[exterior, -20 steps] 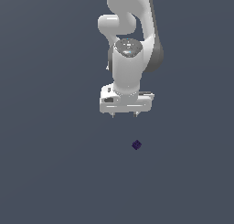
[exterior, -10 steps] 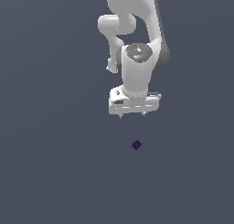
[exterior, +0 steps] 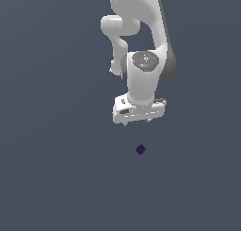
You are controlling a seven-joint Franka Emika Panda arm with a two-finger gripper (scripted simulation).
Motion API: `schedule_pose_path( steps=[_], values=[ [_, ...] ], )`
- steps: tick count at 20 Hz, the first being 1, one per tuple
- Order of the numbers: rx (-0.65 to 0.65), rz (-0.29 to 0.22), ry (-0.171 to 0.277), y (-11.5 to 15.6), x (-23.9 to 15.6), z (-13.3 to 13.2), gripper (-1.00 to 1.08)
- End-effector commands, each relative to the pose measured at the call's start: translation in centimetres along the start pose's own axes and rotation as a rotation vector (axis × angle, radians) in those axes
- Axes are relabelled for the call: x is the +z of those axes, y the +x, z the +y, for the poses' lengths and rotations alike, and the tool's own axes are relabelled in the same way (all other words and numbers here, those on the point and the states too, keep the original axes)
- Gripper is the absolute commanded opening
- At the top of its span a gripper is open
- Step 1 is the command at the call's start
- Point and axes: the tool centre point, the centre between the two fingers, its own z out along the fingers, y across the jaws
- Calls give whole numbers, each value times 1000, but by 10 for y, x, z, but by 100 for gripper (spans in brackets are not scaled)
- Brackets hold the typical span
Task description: Pick up the object and move it to a goal position.
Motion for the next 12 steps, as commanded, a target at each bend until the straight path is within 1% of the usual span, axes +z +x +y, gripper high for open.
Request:
schedule_pose_path(
  steps=[1,5,12],
  values=[
    [-44,-2,-4,7,7,-1,100],
    [-138,-4,-10,20,21,-4,100],
    [-341,-10,-22,48,55,-10,100]
  ],
)
